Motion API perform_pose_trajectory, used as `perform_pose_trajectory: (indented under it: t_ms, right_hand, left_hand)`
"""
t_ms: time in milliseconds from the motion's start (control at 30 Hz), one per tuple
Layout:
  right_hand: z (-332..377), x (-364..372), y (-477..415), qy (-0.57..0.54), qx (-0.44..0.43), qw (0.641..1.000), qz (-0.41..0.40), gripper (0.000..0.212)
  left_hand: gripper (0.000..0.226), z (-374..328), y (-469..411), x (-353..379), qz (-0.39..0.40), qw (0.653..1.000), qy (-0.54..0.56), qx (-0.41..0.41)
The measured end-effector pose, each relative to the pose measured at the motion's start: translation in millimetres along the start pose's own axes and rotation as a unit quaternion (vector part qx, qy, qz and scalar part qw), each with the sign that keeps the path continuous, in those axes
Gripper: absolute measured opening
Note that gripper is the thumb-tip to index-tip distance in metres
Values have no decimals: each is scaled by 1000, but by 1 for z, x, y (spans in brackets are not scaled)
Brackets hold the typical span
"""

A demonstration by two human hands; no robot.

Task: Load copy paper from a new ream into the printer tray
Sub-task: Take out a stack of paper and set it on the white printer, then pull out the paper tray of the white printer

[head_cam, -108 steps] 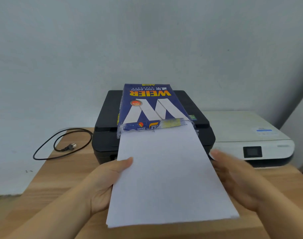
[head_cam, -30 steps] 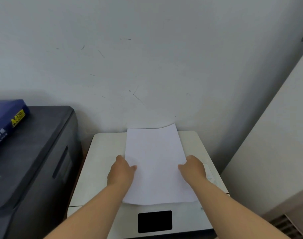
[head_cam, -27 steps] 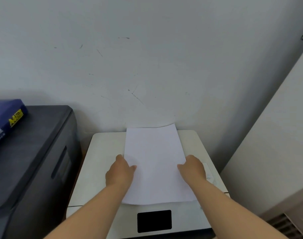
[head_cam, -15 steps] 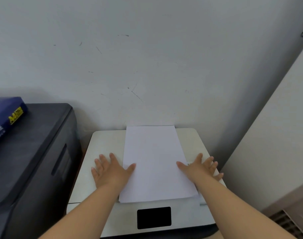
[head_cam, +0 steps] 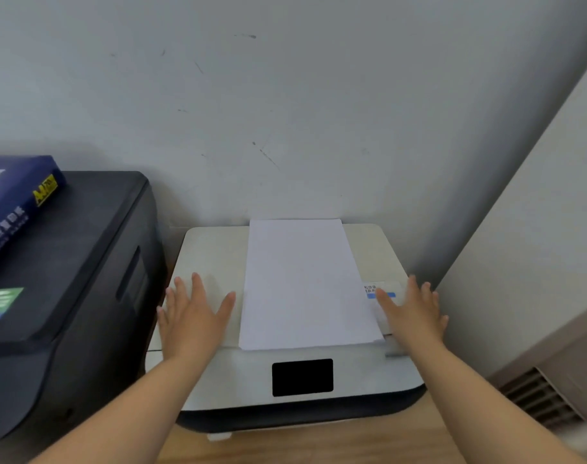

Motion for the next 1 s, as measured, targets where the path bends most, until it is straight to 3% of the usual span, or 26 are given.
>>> perform_pose_trajectory:
  t_ms: [133,233,367,467,533,700,1000]
  right_hand:
    - [-62,10,35,-178,12,984,-14,75]
    - [-104,37,66,-247,58,967,27,82]
    - [-123,77,103,-247,32,962,112,88]
    - [-128,98,114,-209,56,964,154,102]
    - [-129,103,111,-197,82,964,159,105]
    - [-130,101,109,-181,121,964,151,102]
    - [-136,108,105,-246,144,940,188,98]
  left_hand:
    - [79,21,49,-5,-75,995,46,36]
    - [87,43,91,8,-109,979,174,-9]
    - [103,71,146,61,-12,941,312,-135]
    - [116,72,169,92,85,952,258,-143]
    - [119,69,168,98,106,959,219,-143]
    - [115,63,161,100,107,956,205,-178]
    - [103,67,159,107,71,953,226,-188]
Point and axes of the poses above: each hand's wrist, its own y-axis away from the middle knuckle, its own x-axis out of the palm, z = x × y, the point moved 7 cm from there along -y, towards the middle knuckle, and after that the axes turned 10 degrees about x, right-handed, at the moved point
